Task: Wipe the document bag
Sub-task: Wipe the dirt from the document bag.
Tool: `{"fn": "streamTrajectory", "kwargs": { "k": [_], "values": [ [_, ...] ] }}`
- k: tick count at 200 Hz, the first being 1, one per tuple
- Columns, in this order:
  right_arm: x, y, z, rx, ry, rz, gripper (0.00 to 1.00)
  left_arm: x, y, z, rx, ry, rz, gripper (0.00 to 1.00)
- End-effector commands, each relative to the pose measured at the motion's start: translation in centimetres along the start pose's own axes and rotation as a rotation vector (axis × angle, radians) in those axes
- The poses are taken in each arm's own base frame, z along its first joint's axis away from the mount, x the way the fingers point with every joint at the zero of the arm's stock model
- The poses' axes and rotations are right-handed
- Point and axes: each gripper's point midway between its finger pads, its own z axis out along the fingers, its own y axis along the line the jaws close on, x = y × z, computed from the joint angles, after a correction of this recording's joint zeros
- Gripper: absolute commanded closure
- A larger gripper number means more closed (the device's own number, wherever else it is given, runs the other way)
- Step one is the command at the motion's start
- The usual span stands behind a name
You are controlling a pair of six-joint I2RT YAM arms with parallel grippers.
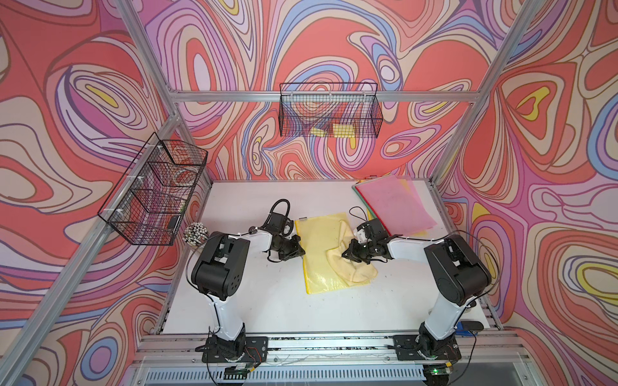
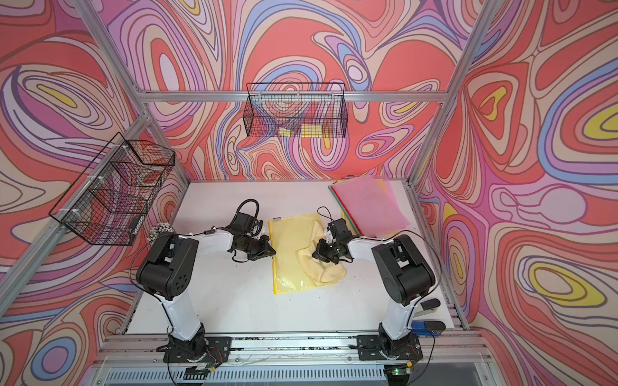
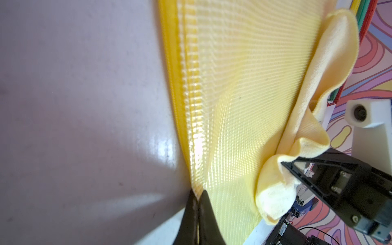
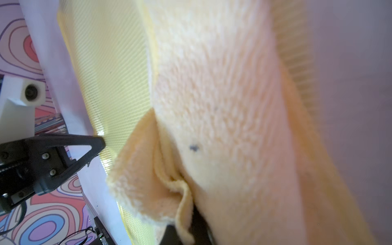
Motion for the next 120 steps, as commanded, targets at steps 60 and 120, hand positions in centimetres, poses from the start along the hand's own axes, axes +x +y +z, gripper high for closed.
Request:
{"fn": "streamTrajectory", "kwargs": {
  "k": [60,120],
  "values": [
    [9.9,5.9,6.4,0.078,0.191,-0.11,1.0,-0.6,2.2,0.5,-0.08,-0.015,-0.049,1.0],
    [12.7,5.5,6.8,0.087,0.207,-0.092,1.0,-0.7,2.7,-0.1,-0.118,-0.026,-0.045,1.0]
  ]
}}
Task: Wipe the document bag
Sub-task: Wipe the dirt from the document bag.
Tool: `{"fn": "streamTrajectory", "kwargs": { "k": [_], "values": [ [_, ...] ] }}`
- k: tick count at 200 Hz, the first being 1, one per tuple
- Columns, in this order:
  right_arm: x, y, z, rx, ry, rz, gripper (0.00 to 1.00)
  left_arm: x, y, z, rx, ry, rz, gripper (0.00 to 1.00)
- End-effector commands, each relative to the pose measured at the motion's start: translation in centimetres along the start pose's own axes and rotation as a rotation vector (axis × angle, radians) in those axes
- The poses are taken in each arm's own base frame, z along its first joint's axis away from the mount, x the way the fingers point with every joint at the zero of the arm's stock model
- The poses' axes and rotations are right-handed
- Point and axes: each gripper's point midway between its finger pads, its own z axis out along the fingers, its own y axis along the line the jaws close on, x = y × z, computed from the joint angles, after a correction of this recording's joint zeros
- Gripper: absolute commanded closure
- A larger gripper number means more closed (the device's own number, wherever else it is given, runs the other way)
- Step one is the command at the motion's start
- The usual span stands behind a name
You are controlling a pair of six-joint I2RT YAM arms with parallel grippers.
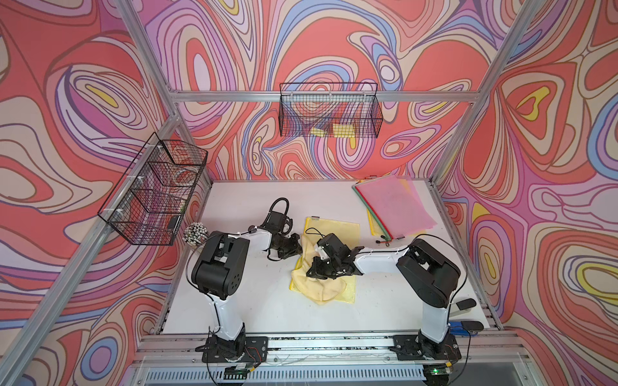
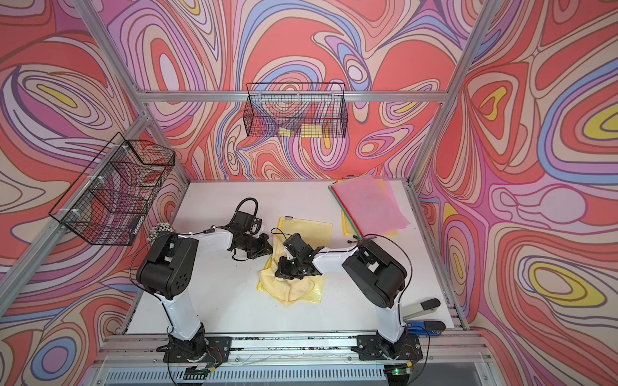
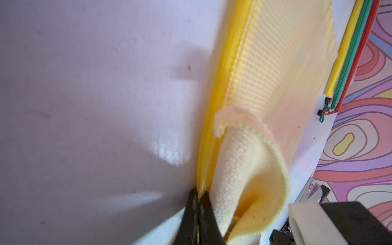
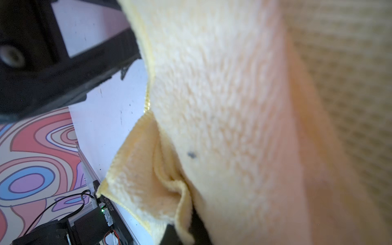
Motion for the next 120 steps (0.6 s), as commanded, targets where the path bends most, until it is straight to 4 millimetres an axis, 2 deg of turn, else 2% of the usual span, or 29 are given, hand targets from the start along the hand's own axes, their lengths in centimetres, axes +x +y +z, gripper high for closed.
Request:
{"fn": "streamTrajectory", "kwargs": {
  "k": [1,25,32,34,59,68,78,90,108,120],
  "values": [
    [2.5,-5.5,-0.8,0.186,0.042,0.099,1.0,0.1,2.5,0.1,-0.101,0.002,-0.034,1.0],
    [2.5,-9.0,-4.0,0.273,0.007,0.132,1.0,0.0,3.1,-0.2,-0.113,-0.004,-0.044,1.0],
    [2.7,-10.7,-4.7,0.288,0.008,0.166,1.0,0.0,3.4,-0.3,-0.114,-0.005,-0.047,1.0],
    [2.4,-10.5,-5.3,0.277,-0.005,0.167,1.0,0.0,3.4,-0.3,-0.115,-0.005,-0.048,1.0],
    [2.6,-15.0,-9.0,0.324,-0.046,0.249,1.0,0.2,4.3,-0.7,-0.12,-0.009,-0.066,1.0],
    [2.5,-15.8,-9.8,0.335,-0.054,0.263,1.0,0.3,4.5,-0.8,-0.121,-0.013,-0.072,1.0],
    [2.1,-15.7,-10.4,0.345,-0.067,0.248,1.0,0.3,4.7,-0.9,-0.129,-0.018,-0.077,1.0],
    [1.3,-14.5,-10.4,0.315,-0.072,0.237,1.0,0.3,5.0,-1.0,-0.143,-0.024,-0.083,1.0],
    [0.2,-11.2,-9.4,0.237,-0.084,0.204,1.0,0.2,4.8,-1.1,-0.133,-0.041,-0.09,1.0],
    [0.1,-8.2,-8.0,0.217,-0.068,0.151,1.0,0.1,4.7,-1.1,-0.127,-0.049,-0.098,1.0]
  ]
}}
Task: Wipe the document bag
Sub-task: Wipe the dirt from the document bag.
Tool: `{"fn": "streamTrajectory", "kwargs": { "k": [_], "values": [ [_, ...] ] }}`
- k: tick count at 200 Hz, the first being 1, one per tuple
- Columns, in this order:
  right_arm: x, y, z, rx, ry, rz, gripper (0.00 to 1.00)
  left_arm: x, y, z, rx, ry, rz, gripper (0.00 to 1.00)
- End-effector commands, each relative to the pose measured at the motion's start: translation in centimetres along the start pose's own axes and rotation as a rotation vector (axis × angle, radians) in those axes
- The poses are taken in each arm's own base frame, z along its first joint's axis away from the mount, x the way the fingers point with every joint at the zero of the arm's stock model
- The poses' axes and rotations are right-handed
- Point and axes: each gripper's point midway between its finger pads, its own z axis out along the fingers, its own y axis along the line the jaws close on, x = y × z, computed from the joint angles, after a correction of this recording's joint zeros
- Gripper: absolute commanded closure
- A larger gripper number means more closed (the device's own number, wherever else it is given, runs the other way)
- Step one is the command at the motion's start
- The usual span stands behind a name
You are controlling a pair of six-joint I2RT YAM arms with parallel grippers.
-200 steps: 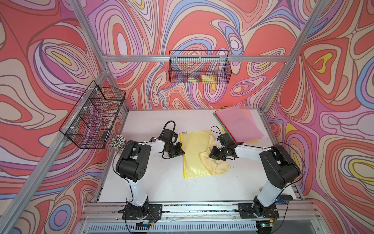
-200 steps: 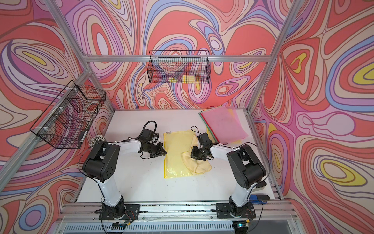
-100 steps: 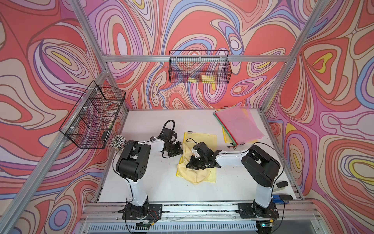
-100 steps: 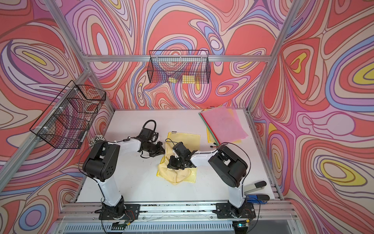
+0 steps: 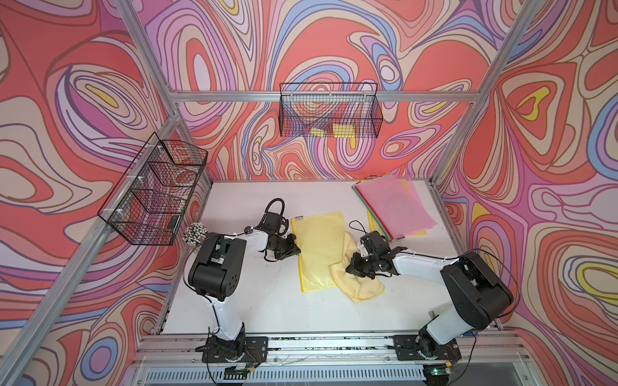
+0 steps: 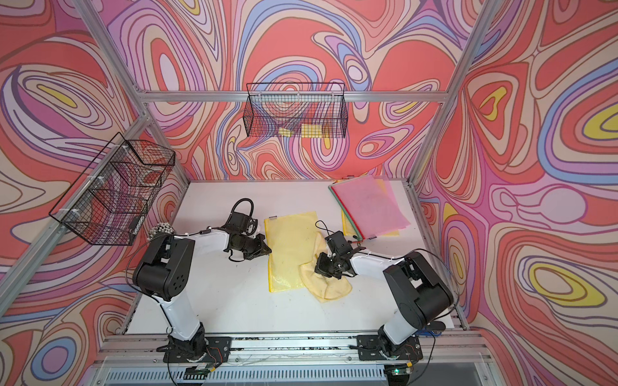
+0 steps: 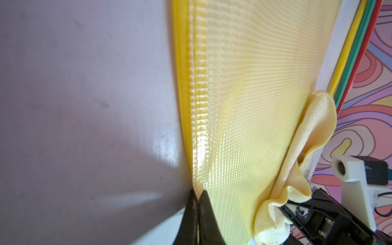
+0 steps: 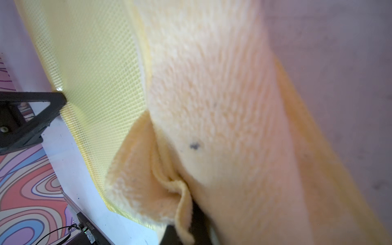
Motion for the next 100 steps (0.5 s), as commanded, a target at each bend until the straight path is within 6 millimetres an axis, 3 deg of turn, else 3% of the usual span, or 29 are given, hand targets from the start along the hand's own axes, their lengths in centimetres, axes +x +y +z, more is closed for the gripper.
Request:
{"fn": "streamTrajectory", "kwargs": {
  "k": [1,30,50,75,100],
  "values": [
    [2.0,2.5,1.4,0.034,0.058,-0.055,1.0,0.2,3.4,-0.1,-0.117,-0.031,-0.067,1.0],
    [5.2,10.5,3.6,-0.059,0.114,-0.19,1.0,0.0,3.4,-0.1,-0.115,-0.04,-0.079,1.0],
    [6.9,11.9,5.9,-0.088,0.166,-0.197,1.0,0.2,3.7,0.1,-0.122,-0.038,-0.088,1.0],
    [7.4,11.6,6.9,-0.096,0.186,-0.178,1.0,0.2,3.7,0.2,-0.116,-0.037,-0.092,1.0],
    [6.7,9.0,6.3,-0.045,0.167,-0.145,1.0,0.1,3.5,0.1,-0.114,-0.036,-0.084,1.0]
  ]
}}
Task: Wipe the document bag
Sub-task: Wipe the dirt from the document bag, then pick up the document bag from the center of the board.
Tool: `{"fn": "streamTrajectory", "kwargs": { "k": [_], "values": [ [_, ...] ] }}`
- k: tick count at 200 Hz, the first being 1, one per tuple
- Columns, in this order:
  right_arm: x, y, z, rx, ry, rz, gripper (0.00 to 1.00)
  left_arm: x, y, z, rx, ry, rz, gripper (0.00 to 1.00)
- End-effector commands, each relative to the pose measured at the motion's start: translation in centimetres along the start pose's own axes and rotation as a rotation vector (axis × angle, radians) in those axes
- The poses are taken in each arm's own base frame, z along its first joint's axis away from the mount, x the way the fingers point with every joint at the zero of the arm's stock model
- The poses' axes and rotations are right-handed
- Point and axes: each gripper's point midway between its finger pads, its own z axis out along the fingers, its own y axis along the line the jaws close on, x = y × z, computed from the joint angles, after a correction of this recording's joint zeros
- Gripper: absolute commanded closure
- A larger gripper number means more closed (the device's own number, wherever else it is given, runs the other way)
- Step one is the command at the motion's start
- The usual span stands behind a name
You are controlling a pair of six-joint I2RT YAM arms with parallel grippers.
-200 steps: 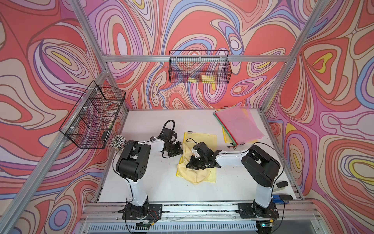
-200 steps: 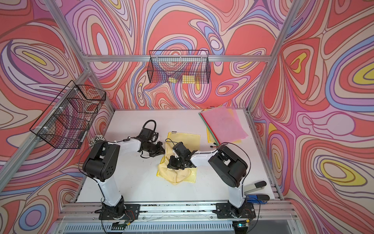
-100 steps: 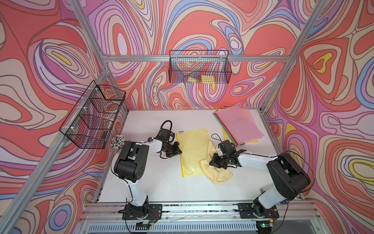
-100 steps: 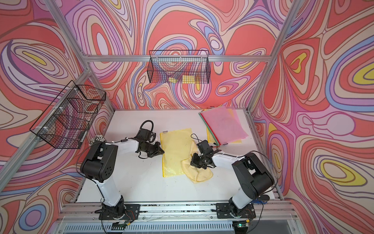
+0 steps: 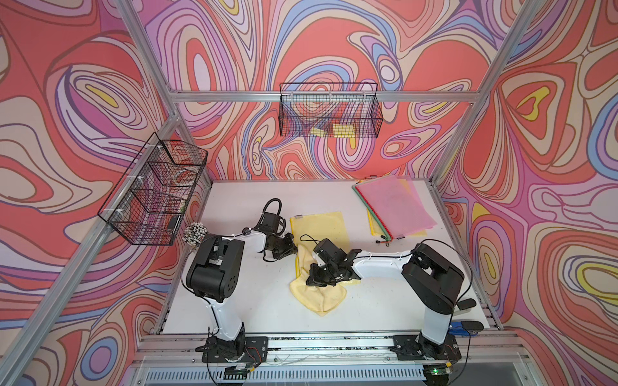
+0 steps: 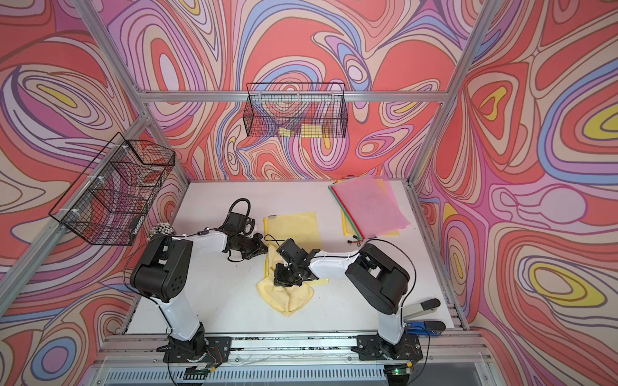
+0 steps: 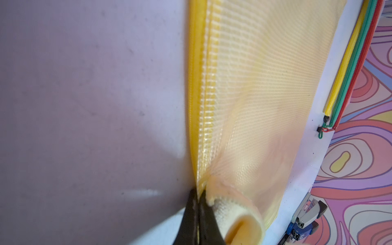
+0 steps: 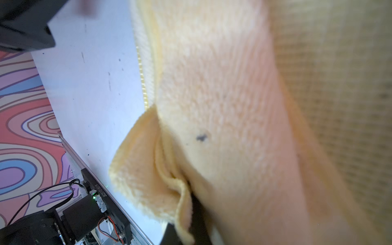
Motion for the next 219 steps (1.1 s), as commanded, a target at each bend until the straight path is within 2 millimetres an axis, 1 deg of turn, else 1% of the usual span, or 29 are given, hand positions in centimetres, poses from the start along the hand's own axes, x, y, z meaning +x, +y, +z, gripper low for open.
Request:
{"fn": "streamTrajectory", "kwargs": {
  "k": [1,19,24,27,54,69,90,109,120,122,127,142,160,170,187,210,219],
  "values": [
    [-0.2,-2.6,-0.7,0.041,-0.017,0.061,1.0,0.8,3.1,0.4,-0.108,0.005,-0.048,1.0],
    [-0.8,-5.7,-2.4,0.054,-0.049,0.128,1.0,0.7,3.0,0.2,-0.11,0.005,-0.039,1.0],
    [-0.8,-7.1,-2.7,0.068,-0.05,0.153,1.0,0.8,3.1,0.2,-0.113,0.006,-0.037,1.0],
    [-1.1,-7.2,-3.5,0.058,-0.068,0.159,1.0,0.7,3.0,0.1,-0.111,0.006,-0.037,1.0],
    [-1.5,-13.5,-6.8,0.104,-0.113,0.273,1.0,0.8,3.3,0.0,-0.117,0.014,-0.032,1.0],
    [-1.5,-16.5,-8.3,0.129,-0.13,0.33,1.0,0.8,3.5,-0.2,-0.119,0.013,-0.032,1.0],
    [-1.9,-19.2,-10.4,0.118,-0.158,0.397,1.0,0.7,3.7,-0.8,-0.119,0.006,-0.033,1.0],
    [-2.5,-21.0,-11.8,0.111,-0.182,0.437,1.0,0.6,3.8,-1.5,-0.116,-0.003,-0.037,1.0],
    [-2.9,-21.6,-12.6,0.107,-0.194,0.45,1.0,0.3,3.6,-2.2,-0.106,-0.016,-0.038,1.0],
    [-2.9,-21.7,-12.7,0.106,-0.196,0.453,1.0,0.7,3.8,-2.3,-0.113,-0.004,-0.047,1.0],
    [-3.1,-21.7,-12.9,0.102,-0.2,0.452,1.0,0.7,3.7,-2.7,-0.11,-0.004,-0.045,1.0],
    [-3.6,-21.1,-13.6,0.087,-0.215,0.441,1.0,0.4,3.3,-4.2,-0.127,-0.031,-0.031,1.0],
    [-3.5,-19.9,-14.3,0.044,-0.224,0.422,1.0,-0.3,2.6,-6.2,-0.164,-0.073,-0.002,1.0],
    [-3.0,-19.5,-14.6,0.036,-0.217,0.417,1.0,-1.0,1.6,-7.3,-0.163,-0.096,0.017,1.0],
    [-1.6,-19.5,-14.9,0.044,-0.206,0.425,1.0,-2.6,-1.0,-8.7,-0.113,-0.13,0.048,1.0],
    [0.5,-19.9,-15.4,0.063,-0.217,0.446,1.0,-4.6,-4.6,-9.8,-0.037,-0.152,0.073,1.0],
    [0.9,-20.0,-15.5,0.063,-0.231,0.445,1.0,-5.4,-5.9,-10.0,-0.017,-0.157,0.081,1.0]
  ]
}}
